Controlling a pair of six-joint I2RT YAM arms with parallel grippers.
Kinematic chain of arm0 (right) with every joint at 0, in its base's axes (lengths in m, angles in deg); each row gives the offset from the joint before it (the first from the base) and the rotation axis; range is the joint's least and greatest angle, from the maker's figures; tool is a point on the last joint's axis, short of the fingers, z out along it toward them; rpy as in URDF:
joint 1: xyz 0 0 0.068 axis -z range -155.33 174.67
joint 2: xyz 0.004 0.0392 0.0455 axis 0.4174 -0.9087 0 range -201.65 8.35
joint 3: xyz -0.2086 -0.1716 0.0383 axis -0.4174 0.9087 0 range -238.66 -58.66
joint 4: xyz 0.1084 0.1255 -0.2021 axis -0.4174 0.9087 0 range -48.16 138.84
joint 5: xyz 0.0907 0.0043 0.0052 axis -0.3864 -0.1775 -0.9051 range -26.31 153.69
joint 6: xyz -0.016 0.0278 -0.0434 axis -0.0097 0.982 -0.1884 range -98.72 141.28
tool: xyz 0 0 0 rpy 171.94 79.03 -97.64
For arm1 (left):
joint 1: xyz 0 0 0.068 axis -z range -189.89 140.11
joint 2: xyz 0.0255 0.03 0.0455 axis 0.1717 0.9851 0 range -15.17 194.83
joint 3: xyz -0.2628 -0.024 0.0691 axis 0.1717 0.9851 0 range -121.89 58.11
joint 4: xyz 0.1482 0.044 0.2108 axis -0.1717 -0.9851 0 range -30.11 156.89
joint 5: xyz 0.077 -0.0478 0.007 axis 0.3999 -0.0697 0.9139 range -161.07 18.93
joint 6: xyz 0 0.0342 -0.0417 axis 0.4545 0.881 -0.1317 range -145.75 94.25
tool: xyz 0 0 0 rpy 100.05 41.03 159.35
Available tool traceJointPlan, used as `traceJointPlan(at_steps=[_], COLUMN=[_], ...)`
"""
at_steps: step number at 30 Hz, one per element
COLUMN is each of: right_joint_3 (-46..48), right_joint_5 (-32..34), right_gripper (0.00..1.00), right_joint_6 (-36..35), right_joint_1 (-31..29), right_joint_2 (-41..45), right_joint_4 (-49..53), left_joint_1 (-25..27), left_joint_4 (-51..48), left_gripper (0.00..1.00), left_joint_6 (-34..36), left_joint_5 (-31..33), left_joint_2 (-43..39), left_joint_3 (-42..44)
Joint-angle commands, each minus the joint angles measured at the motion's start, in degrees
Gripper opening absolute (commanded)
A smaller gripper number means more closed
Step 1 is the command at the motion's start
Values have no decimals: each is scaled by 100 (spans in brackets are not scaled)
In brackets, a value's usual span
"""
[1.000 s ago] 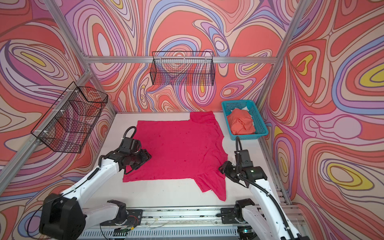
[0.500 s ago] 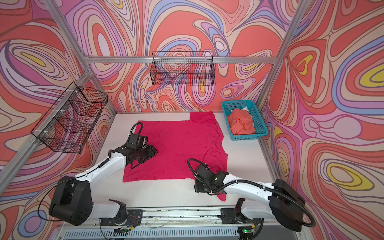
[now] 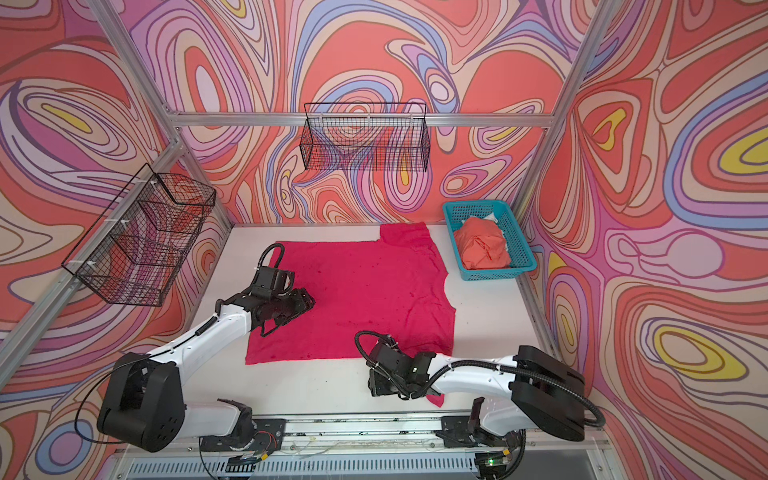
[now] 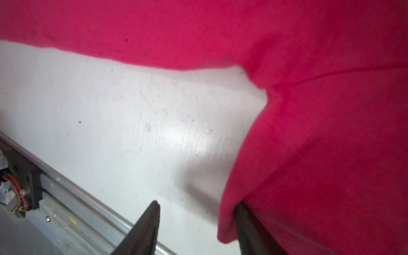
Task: Fold and stack the t-shirts
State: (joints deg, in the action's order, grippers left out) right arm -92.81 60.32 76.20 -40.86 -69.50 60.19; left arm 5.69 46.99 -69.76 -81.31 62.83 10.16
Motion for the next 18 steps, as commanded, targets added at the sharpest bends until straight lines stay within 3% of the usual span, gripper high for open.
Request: traceJointPlan(at_steps=[1,7,10,15,18], right_joint_3=[-76,-381,-707,-631,-431], right_joint_5=[-647,-990,-652,-36,233], right_gripper=[59,63,68,70,69], right_joint_6=[123,-231,-431,-218,-207], right_joint_1=[-117,-117,-48,944,1594], right_joint_2=[-83,-228,-125,952,1172], right_joint_4=[326,346,842,1626,2132], left_joint_1=[-80,-103,-99,4,81], left_joint_4=[-90,-76,-14,83,-128], left_gripper=[69,69,69,69,69], left_joint_6=[113,173,205,380,546], left_joint_5=[69,6,-121,-666,-730], left_joint_2=[-72,31,73,478,964], left_joint_3=[-35,-117,-137,-272,-518])
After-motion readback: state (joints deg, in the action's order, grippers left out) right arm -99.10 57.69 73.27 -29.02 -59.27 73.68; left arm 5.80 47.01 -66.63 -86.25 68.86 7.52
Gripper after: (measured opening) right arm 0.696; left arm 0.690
